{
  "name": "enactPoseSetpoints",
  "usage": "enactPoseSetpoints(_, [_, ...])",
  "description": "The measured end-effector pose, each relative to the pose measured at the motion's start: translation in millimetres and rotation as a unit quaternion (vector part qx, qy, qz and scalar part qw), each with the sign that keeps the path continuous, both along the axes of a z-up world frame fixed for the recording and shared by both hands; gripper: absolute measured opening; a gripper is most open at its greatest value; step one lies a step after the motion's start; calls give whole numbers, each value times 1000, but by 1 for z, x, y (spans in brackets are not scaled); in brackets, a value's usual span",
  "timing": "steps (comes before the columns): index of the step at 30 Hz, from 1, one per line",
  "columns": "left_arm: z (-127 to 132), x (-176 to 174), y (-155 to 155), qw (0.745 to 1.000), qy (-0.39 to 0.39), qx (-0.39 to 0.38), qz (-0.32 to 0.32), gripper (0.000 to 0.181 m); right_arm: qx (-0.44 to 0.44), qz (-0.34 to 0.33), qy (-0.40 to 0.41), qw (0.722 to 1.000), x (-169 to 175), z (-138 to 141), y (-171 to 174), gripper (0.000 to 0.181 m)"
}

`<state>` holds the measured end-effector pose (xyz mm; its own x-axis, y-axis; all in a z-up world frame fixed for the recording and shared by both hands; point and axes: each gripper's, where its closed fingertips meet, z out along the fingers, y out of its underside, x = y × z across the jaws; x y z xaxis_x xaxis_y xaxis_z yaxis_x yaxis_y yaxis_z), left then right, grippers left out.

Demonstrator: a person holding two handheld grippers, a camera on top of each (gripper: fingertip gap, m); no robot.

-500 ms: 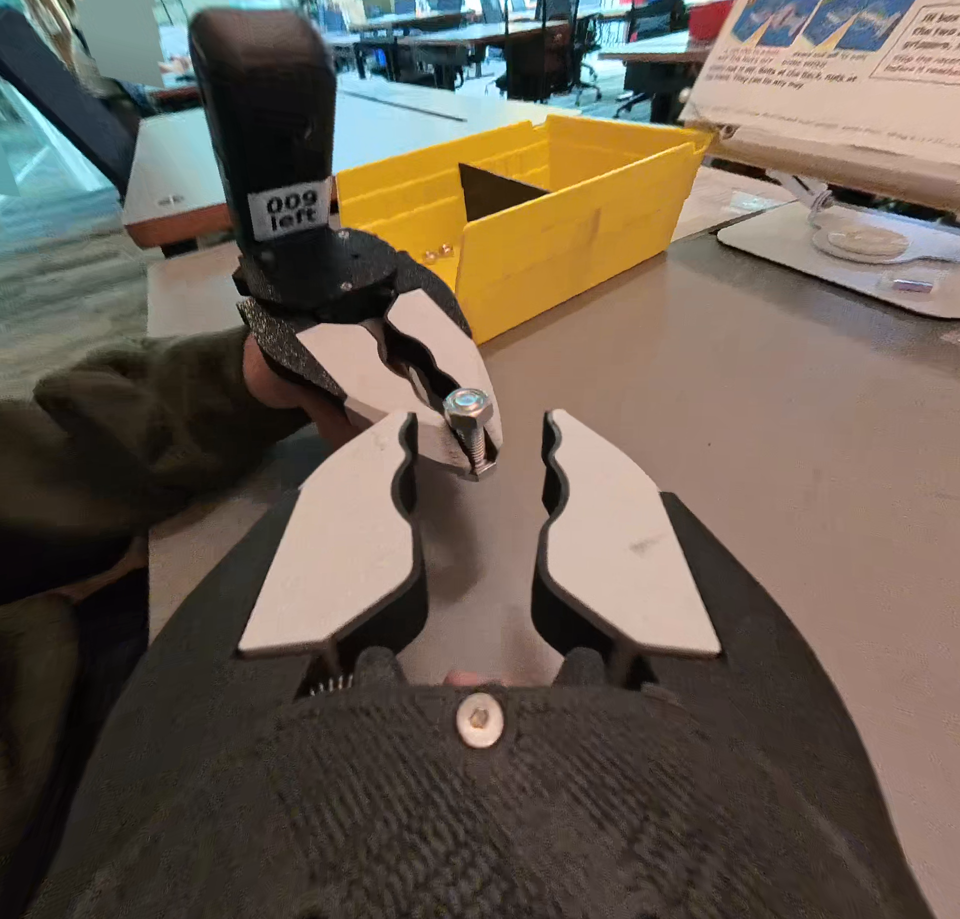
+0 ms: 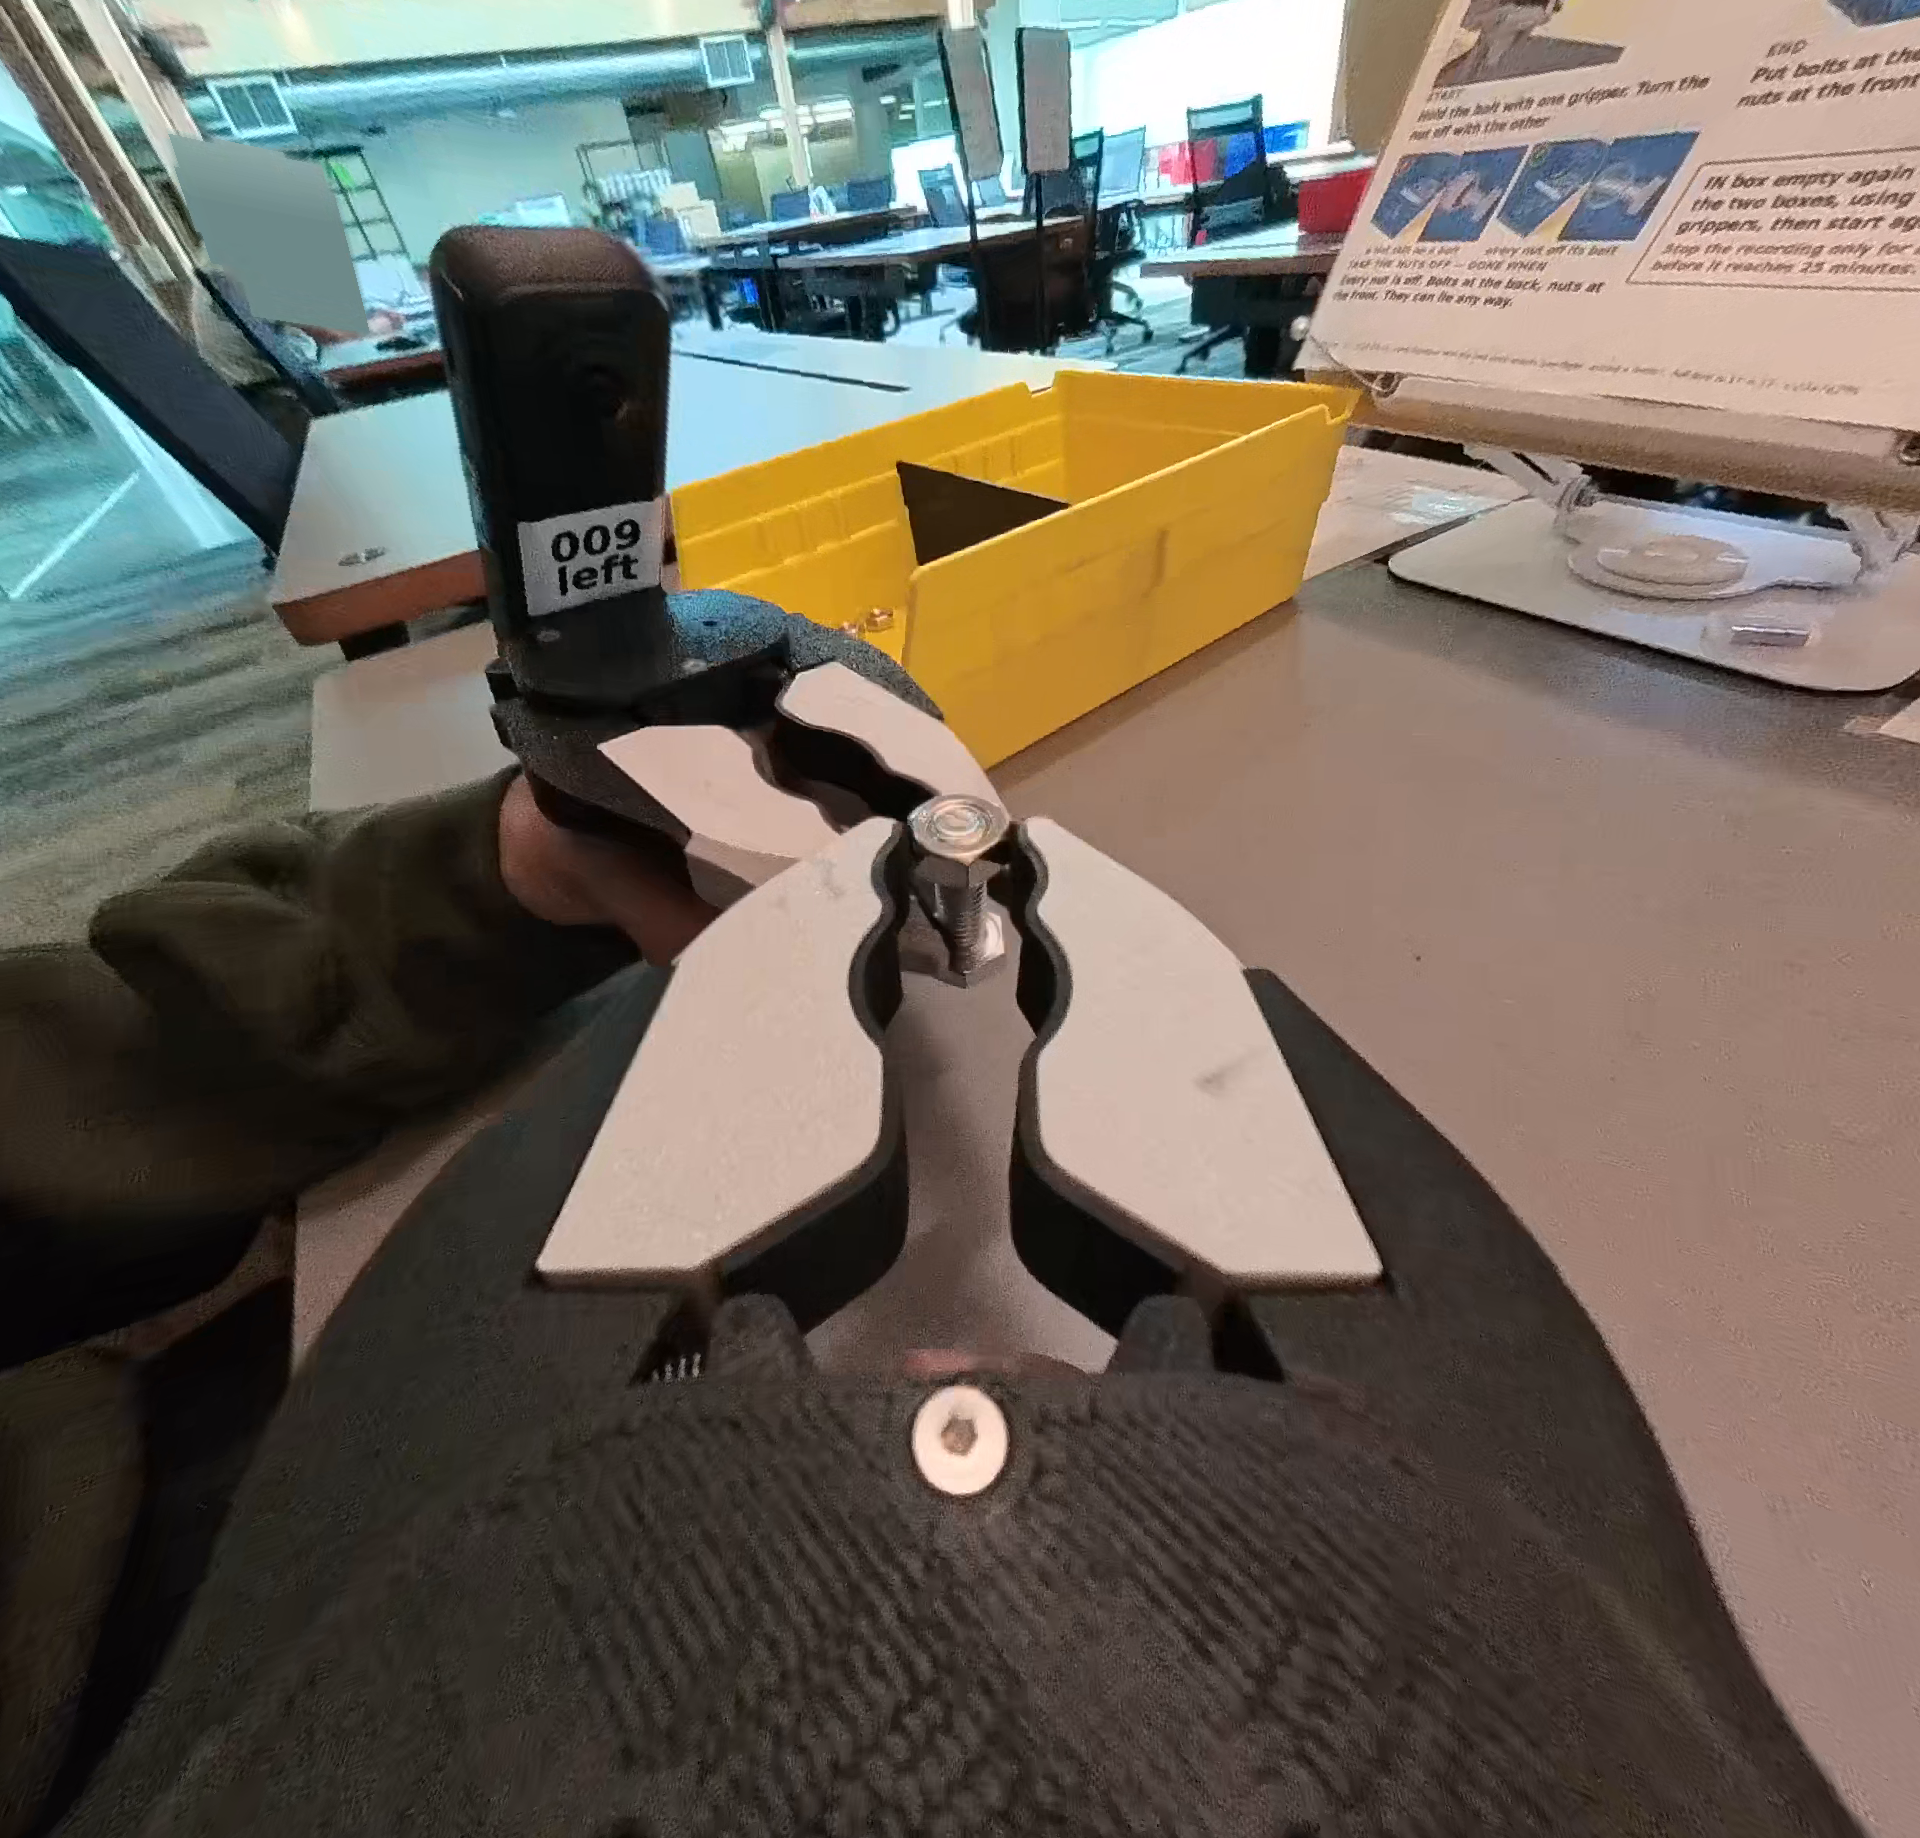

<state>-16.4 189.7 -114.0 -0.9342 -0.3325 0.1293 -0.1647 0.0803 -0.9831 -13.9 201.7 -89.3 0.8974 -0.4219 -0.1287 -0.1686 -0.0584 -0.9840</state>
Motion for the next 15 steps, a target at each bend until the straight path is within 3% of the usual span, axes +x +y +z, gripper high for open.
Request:
enactPoseSetpoints(8, [4,-2,-1,1000,5,-17,-7,24,20,-5,5,1000,1,5,0,18])
enactPoseSetpoints(12, [2,-5,-3,1000,9,-10,-19,35,28,-21,-8,999,4,11,-2,17])
enactPoseSetpoints(15, [2,-8,-6,1000,7,-9,-27,25,36,-16,-4,999,3,13,-2,18])
